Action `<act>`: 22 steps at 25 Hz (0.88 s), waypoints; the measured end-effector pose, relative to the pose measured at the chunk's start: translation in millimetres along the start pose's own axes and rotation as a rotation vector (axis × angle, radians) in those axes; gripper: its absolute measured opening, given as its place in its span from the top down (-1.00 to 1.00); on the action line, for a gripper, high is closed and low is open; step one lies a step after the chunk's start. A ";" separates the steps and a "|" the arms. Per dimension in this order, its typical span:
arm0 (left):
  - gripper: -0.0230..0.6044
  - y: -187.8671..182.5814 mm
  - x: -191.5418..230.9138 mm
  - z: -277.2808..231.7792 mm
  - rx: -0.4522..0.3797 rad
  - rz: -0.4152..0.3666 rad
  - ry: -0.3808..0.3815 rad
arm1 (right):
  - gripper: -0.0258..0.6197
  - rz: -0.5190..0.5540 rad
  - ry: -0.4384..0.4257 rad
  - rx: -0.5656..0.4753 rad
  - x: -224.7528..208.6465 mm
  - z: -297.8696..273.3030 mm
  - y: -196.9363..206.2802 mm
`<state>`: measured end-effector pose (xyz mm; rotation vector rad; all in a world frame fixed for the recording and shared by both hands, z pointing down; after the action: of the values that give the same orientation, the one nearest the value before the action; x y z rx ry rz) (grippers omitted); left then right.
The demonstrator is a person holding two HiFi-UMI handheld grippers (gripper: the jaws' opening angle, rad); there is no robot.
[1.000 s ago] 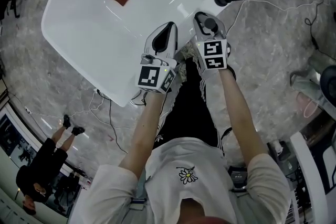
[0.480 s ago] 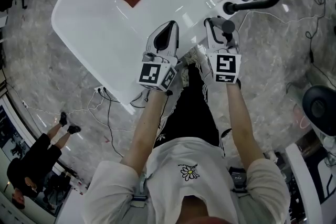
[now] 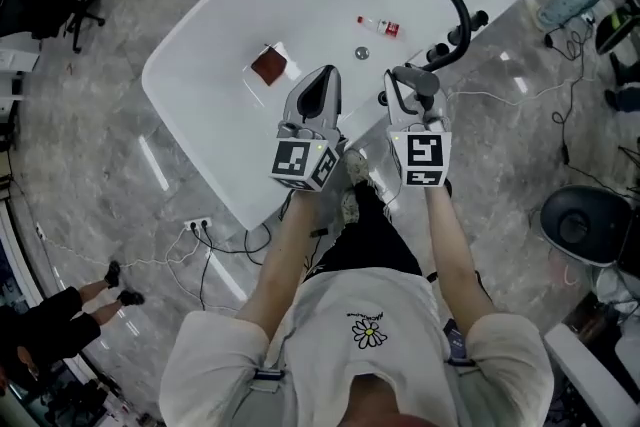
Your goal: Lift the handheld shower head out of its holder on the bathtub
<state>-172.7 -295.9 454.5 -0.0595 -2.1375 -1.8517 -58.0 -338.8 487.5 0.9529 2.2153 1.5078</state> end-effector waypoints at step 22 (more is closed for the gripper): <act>0.93 -180.5 -127.8 87.4 -0.181 -0.193 0.058 | 0.45 -0.074 0.105 -0.370 -1.6 209.6 -176.7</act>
<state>-111.2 -218.5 238.2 0.1640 -1.9929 -2.1247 1.1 -232.0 242.0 0.6826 1.9134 1.8817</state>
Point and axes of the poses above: the fingertips, and each gripper's own axes: z backward along the fingers, x to its left, y out of its underside, the point moved 1 cm from there along z, backward along the fingers, and after that the axes turned 9 degrees about x, right-handed, at the moved point
